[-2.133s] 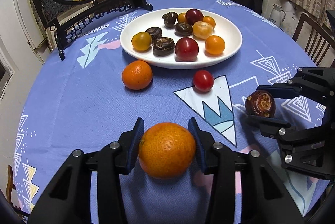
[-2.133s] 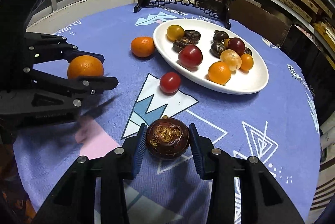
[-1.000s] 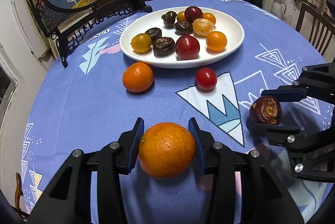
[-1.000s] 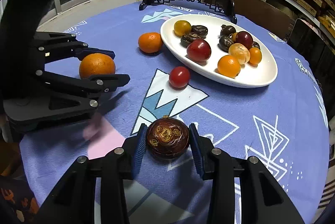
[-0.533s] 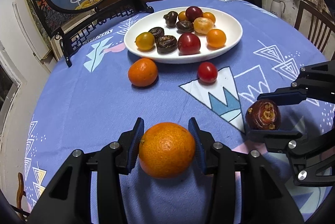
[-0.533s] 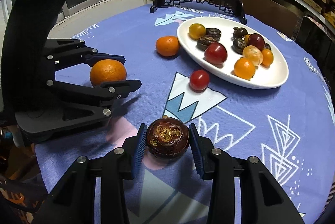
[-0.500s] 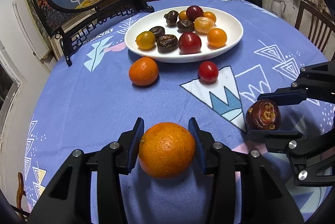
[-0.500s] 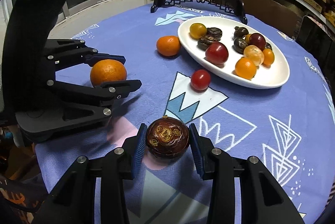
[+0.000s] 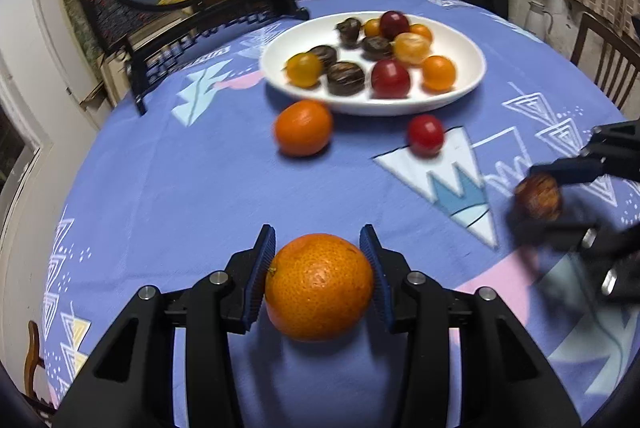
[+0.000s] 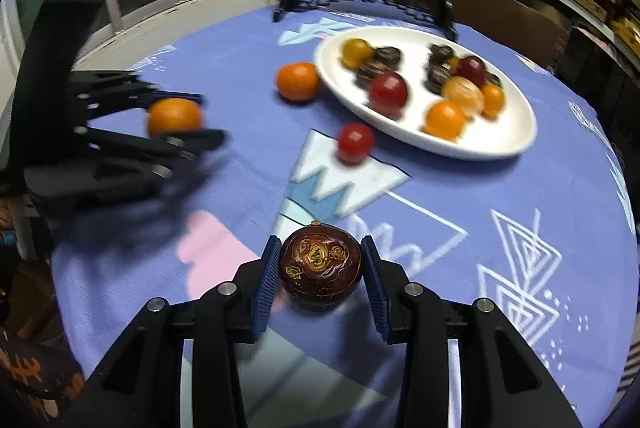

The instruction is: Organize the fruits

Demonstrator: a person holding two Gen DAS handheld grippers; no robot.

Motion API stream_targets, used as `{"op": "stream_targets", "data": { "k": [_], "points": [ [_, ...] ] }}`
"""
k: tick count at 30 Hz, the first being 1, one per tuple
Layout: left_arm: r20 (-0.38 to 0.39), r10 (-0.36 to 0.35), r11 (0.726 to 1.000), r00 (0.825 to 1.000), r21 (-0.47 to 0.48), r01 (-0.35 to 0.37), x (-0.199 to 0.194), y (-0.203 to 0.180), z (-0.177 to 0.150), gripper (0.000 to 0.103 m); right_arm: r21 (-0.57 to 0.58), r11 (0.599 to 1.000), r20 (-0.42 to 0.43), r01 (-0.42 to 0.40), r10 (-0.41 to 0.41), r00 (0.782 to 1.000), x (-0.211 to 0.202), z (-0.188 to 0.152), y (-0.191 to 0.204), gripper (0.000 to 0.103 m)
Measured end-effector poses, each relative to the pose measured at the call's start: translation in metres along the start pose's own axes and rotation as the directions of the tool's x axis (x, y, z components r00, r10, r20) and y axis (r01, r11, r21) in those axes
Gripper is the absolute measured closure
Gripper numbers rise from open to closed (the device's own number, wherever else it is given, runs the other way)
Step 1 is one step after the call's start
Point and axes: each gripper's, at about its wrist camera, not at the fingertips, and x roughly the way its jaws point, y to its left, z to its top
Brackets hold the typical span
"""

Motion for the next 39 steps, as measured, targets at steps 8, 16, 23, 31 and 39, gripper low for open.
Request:
{"op": "stream_targets", "data": {
  "k": [8, 16, 23, 31, 39],
  "points": [
    [-0.004, -0.053, 0.998, 0.999, -0.034, 0.053, -0.001, 0.009, 0.003, 0.060, 0.048, 0.999, 0.016, -0.007, 0.006, 1.000, -0.004, -0.002, -0.017, 0.062],
    [-0.035, -0.077, 0.997, 0.996, 0.016, 0.077, 0.013, -0.012, 0.011, 0.060, 0.043, 0.999, 0.002, -0.028, 0.028, 1.000, 0.003, 0.002, -0.017, 0.062],
    [-0.006, -0.054, 0.995, 0.999, 0.084, 0.054, 0.013, -0.021, 0.047, 0.060, 0.029, 0.999, 0.033, -0.018, 0.017, 0.999, 0.001, 0.025, -0.027, 0.062],
    [0.119, 0.049, 0.999, 0.992, -0.028, -0.046, 0.011, 0.001, 0.127, 0.059, 0.123, 0.991, 0.227, 0.044, -0.072, 0.971, -0.032, 0.085, -0.070, 0.062],
    [0.168, 0.096, 0.995, 0.981, -0.042, -0.091, 0.029, -0.006, 0.175, 0.059, 0.210, 0.977, 0.265, 0.039, -0.095, 0.960, -0.018, 0.121, -0.108, 0.062]
  ]
}}
